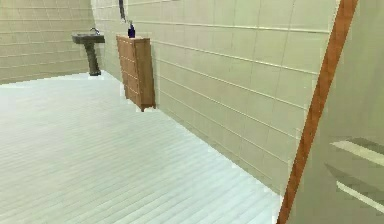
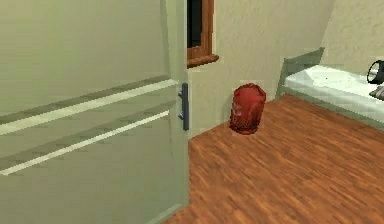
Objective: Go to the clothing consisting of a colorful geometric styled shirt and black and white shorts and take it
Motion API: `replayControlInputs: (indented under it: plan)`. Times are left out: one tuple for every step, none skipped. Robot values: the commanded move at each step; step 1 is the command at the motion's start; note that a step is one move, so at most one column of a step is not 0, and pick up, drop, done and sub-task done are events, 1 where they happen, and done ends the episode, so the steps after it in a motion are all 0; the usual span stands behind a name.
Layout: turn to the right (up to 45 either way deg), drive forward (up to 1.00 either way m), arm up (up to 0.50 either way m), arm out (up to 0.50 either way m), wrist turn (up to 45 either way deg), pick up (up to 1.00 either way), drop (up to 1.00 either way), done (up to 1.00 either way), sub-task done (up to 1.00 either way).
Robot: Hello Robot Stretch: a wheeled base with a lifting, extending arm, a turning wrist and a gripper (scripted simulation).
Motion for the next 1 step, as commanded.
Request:
replayControlInputs:
  plan:
    - [0.0, 0.35, 0.00, 0.00, 0.0, 0.00, 0.00, 0.00, 0.00]
